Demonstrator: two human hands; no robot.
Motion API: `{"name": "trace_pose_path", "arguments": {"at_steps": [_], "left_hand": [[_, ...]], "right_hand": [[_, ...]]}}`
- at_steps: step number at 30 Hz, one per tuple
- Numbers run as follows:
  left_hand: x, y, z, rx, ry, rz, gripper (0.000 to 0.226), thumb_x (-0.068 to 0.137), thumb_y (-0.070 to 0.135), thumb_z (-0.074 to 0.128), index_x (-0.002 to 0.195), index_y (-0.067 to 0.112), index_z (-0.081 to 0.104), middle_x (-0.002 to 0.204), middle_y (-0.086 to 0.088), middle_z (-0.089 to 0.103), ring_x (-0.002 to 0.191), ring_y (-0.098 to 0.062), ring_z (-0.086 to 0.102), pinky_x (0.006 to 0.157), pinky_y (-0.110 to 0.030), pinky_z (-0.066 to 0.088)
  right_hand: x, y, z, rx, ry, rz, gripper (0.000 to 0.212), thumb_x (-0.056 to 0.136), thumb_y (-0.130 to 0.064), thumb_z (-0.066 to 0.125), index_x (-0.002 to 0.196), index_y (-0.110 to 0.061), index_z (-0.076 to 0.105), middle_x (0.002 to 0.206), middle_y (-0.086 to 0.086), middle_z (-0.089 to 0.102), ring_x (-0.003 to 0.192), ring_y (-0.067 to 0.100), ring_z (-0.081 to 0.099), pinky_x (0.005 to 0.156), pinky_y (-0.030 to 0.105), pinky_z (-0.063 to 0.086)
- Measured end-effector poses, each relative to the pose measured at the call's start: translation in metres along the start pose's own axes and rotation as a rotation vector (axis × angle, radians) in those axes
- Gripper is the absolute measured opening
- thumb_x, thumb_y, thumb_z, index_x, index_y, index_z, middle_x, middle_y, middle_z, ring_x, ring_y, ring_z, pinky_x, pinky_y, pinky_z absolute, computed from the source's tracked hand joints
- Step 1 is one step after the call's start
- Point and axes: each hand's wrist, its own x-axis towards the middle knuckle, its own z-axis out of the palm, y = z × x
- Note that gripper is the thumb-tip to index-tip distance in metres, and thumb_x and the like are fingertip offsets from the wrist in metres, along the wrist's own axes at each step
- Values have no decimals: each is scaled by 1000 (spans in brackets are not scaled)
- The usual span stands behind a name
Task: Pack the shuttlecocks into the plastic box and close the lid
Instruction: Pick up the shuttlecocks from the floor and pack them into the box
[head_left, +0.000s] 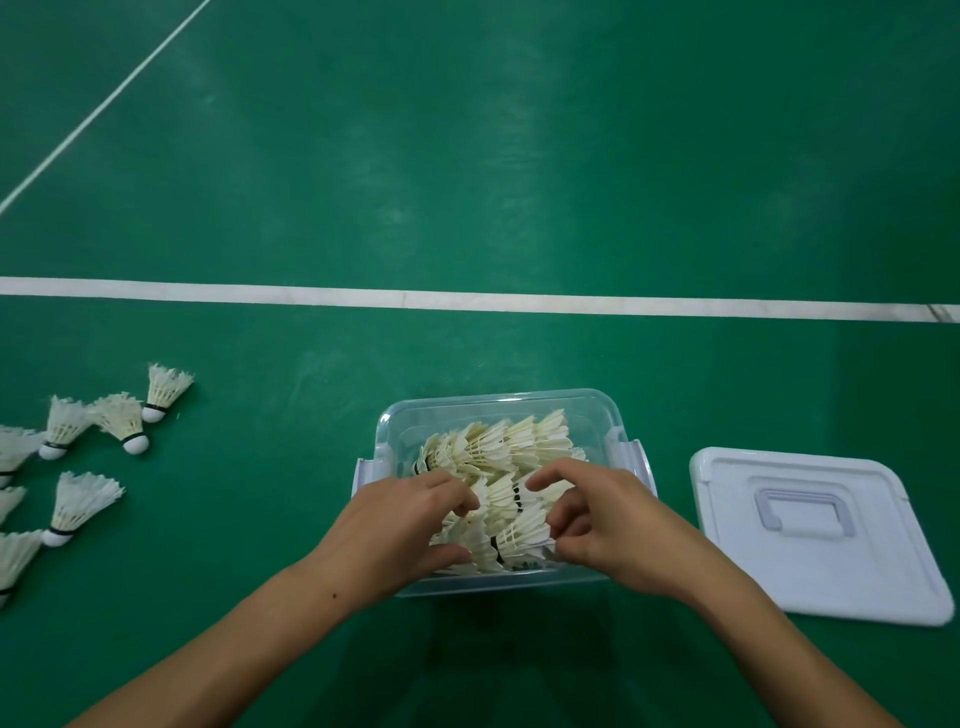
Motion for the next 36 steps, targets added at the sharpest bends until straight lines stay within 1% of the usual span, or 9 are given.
{"name": "trace_pose_path", "arguments": {"at_steps": [4, 8, 14, 18, 22, 25, 28, 31, 36], "left_hand": [[1, 2, -1, 14, -14, 6, 46, 89, 57, 74, 128, 39, 60, 123, 23, 64, 93, 1, 65, 68, -16, 38], [2, 1, 1, 26, -13, -1, 45, 87, 56, 75, 126, 41, 60, 121, 22, 64, 93, 0, 66, 71, -23, 48], [1, 0, 6, 49, -33, 8, 48, 86, 52, 78, 128, 37, 60, 122, 19, 65, 98, -5, 66, 81, -29, 54], [-1, -5, 6, 1, -15, 14, 49, 89, 55, 75, 131, 38, 57, 127, 21, 61, 102, -3, 64, 84, -29, 54], [-8, -8, 0, -127, 51, -10, 44, 89, 64, 68, 126, 41, 57, 122, 28, 57, 101, 4, 60, 86, -31, 57], [-18, -9, -13, -231, 211, -53, 41, 90, 65, 65, 121, 38, 62, 113, 28, 60, 99, 7, 60, 82, -28, 57], [-28, -16, -26, -362, 373, -140, 45, 87, 65, 69, 121, 35, 64, 111, 25, 65, 99, 3, 64, 80, -27, 58], [-44, -35, -31, -415, 442, -214, 53, 83, 68, 69, 124, 34, 63, 112, 24, 67, 98, 2, 66, 78, -29, 59], [-75, -82, -23, -519, 540, -364, 48, 83, 58, 77, 122, 33, 63, 107, 20, 70, 93, -3, 69, 75, -33, 59]], "right_hand": [[-1, 5, 2, 32, -7, 23, 51, 85, 2, 76, 122, -29, 65, 87, -1, 72, 76, 9, 73, 77, 27, 63], [17, 0, 23, 53, -73, 10, 50, 83, 2, 80, 122, -24, 64, 86, -1, 73, 79, 11, 75, 80, 36, 64], [29, 5, 37, 31, -176, 48, 48, 85, 4, 77, 124, -21, 63, 89, -5, 68, 78, 10, 69, 84, 36, 63], [21, 14, 21, 166, -218, 45, 48, 88, -3, 80, 127, -24, 61, 97, 1, 76, 93, 19, 76, 92, 42, 62], [12, 10, -4, 166, -94, -4, 37, 90, -18, 82, 121, -27, 64, 100, -8, 80, 95, 8, 76, 93, 37, 62], [12, -1, -14, 147, 61, -48, 31, 89, -25, 83, 115, -31, 66, 94, -13, 80, 90, 4, 75, 89, 36, 61], [18, -22, -8, 85, 172, -108, 36, 89, -29, 83, 120, -31, 64, 92, -15, 78, 89, -2, 72, 85, 28, 61], [30, -48, 11, 72, 200, -209, 43, 90, -28, 82, 127, -26, 61, 93, -13, 77, 89, -2, 72, 86, 26, 62], [67, -92, 54, -22, 183, -340, 40, 91, -30, 80, 127, -24, 62, 92, -13, 75, 88, -1, 70, 82, 26, 62]]}}
